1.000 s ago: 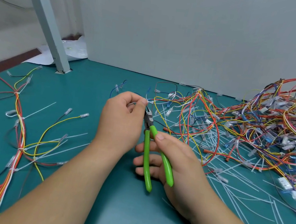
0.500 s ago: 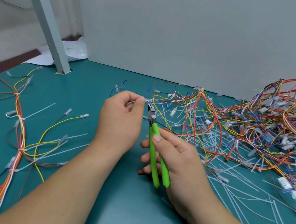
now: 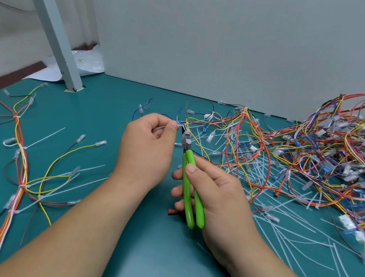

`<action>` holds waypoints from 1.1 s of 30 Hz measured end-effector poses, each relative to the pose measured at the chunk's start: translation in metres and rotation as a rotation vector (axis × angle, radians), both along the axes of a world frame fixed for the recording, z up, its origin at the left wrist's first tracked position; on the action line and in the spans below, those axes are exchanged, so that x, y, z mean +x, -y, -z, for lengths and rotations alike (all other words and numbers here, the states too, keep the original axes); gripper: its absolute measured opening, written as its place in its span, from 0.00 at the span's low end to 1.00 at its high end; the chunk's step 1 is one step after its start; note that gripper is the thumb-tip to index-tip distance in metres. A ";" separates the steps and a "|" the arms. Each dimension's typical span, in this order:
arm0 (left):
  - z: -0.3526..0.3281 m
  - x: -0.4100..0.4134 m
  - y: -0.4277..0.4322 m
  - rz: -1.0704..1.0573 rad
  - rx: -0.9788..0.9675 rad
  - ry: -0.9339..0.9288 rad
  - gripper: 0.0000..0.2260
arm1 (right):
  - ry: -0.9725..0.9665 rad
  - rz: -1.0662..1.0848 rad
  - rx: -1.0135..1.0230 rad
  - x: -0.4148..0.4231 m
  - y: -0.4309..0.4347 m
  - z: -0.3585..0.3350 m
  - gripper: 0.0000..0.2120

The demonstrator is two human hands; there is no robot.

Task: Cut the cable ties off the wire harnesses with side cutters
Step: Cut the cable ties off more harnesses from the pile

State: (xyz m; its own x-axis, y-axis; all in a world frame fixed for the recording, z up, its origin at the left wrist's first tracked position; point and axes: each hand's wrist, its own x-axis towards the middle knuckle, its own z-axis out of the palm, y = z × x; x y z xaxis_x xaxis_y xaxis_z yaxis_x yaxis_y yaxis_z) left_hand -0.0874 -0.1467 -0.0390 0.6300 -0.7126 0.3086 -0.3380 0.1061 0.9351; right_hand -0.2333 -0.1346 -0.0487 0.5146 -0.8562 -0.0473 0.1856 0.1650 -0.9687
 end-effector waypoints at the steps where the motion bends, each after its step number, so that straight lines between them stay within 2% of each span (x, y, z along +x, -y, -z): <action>1: 0.000 0.000 0.000 0.003 0.000 0.000 0.09 | -0.003 -0.001 0.001 0.000 0.000 0.000 0.13; 12: 0.000 0.001 0.000 0.016 0.004 -0.017 0.08 | 0.086 -0.052 0.065 -0.001 0.003 0.001 0.13; 33: -0.002 -0.004 -0.002 0.037 0.034 -0.007 0.09 | 0.057 -0.037 0.032 0.001 0.004 0.007 0.11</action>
State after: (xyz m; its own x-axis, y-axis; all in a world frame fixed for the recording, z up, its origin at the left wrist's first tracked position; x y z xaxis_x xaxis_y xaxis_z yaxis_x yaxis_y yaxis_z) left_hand -0.0912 -0.1444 -0.0366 0.6052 -0.7455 0.2793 -0.3276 0.0865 0.9408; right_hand -0.2321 -0.1390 -0.0558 0.5485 -0.8350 -0.0440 0.2339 0.2038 -0.9507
